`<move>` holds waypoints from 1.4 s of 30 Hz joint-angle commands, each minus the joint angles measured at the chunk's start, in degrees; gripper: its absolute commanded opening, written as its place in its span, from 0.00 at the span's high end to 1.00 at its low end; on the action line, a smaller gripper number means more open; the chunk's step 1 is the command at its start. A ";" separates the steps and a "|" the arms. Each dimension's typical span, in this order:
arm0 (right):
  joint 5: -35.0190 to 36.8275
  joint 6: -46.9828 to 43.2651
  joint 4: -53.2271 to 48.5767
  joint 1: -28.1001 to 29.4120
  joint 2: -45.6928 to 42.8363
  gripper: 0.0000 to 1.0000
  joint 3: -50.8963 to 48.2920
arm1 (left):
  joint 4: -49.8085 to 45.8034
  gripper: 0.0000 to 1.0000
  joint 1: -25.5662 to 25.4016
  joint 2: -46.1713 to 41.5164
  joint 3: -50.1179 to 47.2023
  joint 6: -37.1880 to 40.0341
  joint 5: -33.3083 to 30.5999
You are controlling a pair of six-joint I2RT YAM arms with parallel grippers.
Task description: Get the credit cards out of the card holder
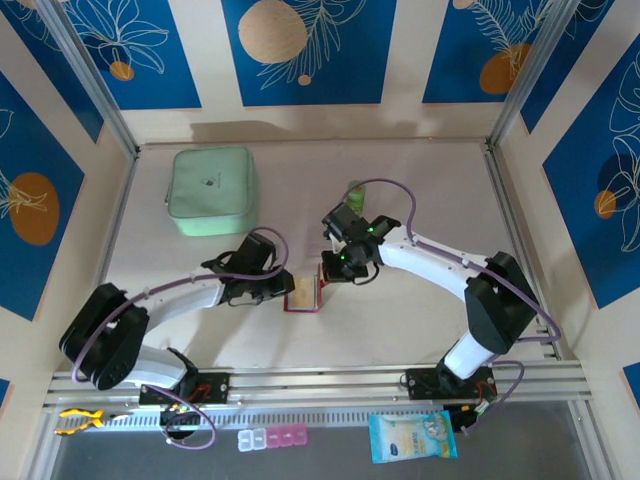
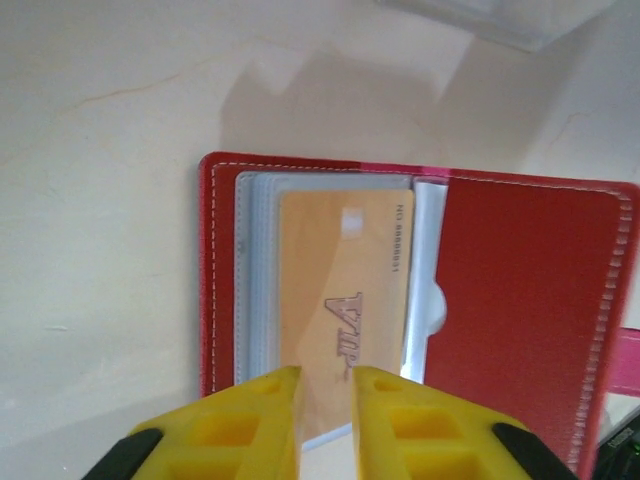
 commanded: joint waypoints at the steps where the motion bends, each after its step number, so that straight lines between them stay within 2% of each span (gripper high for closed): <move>1: 1.61 -1.11 -2.31 -1.24 -1.96 0.98 -1.98 | 1.03 0.84 0.45 2.44 -0.97 0.08 1.90; 7: 4.92 -2.51 -3.90 -2.56 -1.86 0.98 -3.74 | 2.07 0.87 0.41 4.17 -1.69 -0.89 1.85; 20: 5.34 -2.22 0.92 -5.23 -0.01 0.98 -9.82 | 4.32 0.89 -0.41 7.77 -2.53 -2.20 3.60; 28: 11.13 -2.65 2.37 -4.96 4.66 0.97 -11.20 | 5.11 0.89 -0.62 8.61 -2.77 -2.67 4.10; 35: 14.24 -3.18 1.98 -4.81 5.49 0.85 -11.53 | 5.67 0.88 -0.63 8.59 -2.81 -2.92 4.74; 42: 14.09 -2.29 -0.93 -4.99 0.65 0.75 -11.55 | 6.84 0.88 -0.74 8.24 -3.43 -3.61 5.35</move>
